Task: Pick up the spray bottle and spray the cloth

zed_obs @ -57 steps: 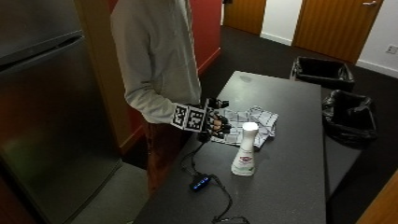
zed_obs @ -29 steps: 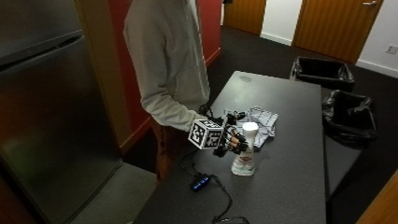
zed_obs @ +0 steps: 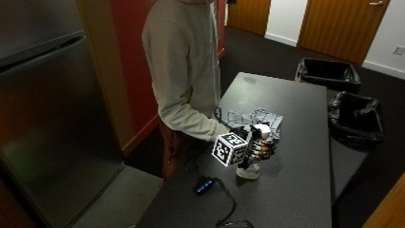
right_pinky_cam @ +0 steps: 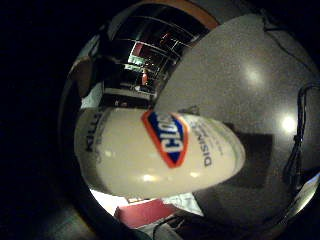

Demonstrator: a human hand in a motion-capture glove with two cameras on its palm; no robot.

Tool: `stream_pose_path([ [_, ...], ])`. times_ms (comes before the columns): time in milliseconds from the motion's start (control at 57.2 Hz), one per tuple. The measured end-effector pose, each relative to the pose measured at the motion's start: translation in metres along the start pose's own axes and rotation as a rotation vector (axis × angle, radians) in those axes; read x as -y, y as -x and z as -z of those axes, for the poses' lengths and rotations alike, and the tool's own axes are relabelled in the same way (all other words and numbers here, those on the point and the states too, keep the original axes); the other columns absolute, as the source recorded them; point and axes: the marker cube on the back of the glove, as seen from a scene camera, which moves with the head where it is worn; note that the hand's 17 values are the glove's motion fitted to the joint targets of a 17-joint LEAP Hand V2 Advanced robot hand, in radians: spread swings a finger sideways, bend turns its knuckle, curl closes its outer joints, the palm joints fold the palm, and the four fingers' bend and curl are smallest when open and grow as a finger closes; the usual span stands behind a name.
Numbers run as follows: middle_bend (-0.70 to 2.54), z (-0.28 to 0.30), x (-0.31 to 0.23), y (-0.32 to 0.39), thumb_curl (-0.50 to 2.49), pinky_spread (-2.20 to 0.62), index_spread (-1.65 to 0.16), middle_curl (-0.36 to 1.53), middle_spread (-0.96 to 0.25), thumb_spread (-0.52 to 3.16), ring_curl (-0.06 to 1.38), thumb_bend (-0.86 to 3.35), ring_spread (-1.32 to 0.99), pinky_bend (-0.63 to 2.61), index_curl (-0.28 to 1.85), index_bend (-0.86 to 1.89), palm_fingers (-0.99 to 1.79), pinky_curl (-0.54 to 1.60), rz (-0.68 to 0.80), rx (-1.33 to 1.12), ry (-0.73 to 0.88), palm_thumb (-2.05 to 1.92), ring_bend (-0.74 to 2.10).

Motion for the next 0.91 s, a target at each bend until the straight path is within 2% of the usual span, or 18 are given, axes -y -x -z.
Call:
stream_pose_path([
  [87, 0.4, -0.008, 0.009, 0.003, 0.41, 0.03, -0.25, 0.42, -0.16, 0.91, 0.31, 0.0, -0.12, 0.14, 0.33, 0.28, 1.04, 0.27, -0.002, -0.015, 0.026, 0.74, 0.48],
  [210, 0.4, -0.024, 0.022, 0.007, 0.49, -0.07, -0.24, 0.43, -0.18, 0.75, 0.37, 0.02, -0.18, 0.24, 0.36, 0.16, 1.2, 0.31, 0.031, -0.07, 0.059, 0.9, 0.54],
  [332, 0.46, -0.051, 0.026, 0.01, 0.57, -0.16, -0.24, 0.47, -0.19, 0.5, 0.4, -0.01, -0.2, 0.3, 0.38, 0.18, 1.32, 0.34, 0.051, -0.129, 0.176, 0.99, 0.55],
  [384, 0.49, -0.057, 0.023, 0.014, 0.59, -0.19, -0.24, 0.48, -0.19, 0.41, 0.41, -0.02, -0.2, 0.31, 0.4, 0.2, 1.35, 0.35, 0.069, -0.19, 0.269, 0.99, 0.56],
  [454, 0.51, -0.051, 0.006, 0.009, 0.62, -0.21, -0.24, 0.49, -0.19, 0.32, 0.42, -0.03, -0.2, 0.32, 0.42, 0.21, 1.36, 0.36, 0.12, -0.409, 0.508, 1.0, 0.58],
  [489, 0.53, -0.052, 0.001, 0.015, 0.63, -0.22, -0.24, 0.5, -0.19, 0.29, 0.43, -0.03, -0.19, 0.33, 0.43, 0.22, 1.37, 0.36, 0.146, -0.471, 0.575, 1.0, 0.58],
  [524, 0.53, -0.057, -0.002, 0.034, 0.64, -0.23, -0.24, 0.5, -0.19, 0.26, 0.43, -0.03, -0.19, 0.33, 0.44, 0.23, 1.36, 0.37, 0.155, -0.444, 0.604, 1.0, 0.58],
  [611, 0.55, -0.083, -0.007, 0.105, 0.66, -0.24, -0.25, 0.51, -0.18, 0.2, 0.44, -0.03, -0.19, 0.34, 0.47, 0.24, 1.36, 0.37, 0.139, -0.205, 0.587, 1.0, 0.59],
  [699, 0.56, -0.09, -0.003, 0.102, 0.68, -0.24, -0.25, 0.52, -0.18, 0.17, 0.45, -0.03, -0.2, 0.35, 0.48, 0.25, 1.36, 0.38, 0.253, -0.536, 0.534, 1.0, 0.6],
  [908, 0.57, -0.107, -0.052, 0.142, 0.71, -0.25, -0.26, 0.52, -0.18, 0.13, 0.46, -0.03, -0.21, 0.37, 0.51, 0.25, 1.35, 0.39, 0.361, -0.891, 0.706, 0.99, 0.61],
])
